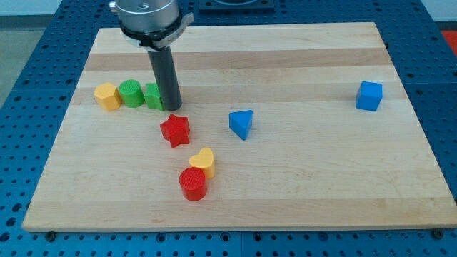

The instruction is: Slide the red star to the top left of the blue triangle

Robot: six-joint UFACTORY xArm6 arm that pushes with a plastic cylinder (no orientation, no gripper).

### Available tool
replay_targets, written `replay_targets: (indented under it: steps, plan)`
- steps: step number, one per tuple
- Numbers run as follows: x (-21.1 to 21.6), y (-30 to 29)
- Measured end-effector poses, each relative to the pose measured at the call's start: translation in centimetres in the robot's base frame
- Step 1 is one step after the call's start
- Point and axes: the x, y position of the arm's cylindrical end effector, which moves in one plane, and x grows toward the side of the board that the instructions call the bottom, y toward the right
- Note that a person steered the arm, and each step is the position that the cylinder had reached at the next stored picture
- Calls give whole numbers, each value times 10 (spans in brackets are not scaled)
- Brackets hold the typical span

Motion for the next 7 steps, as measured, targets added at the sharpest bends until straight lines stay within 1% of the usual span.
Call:
replay_targets:
  steps: [2, 5, 6, 7]
  plan:
    - [8, -13]
    - [50, -32]
    - [70, -33]
    - [78, -29]
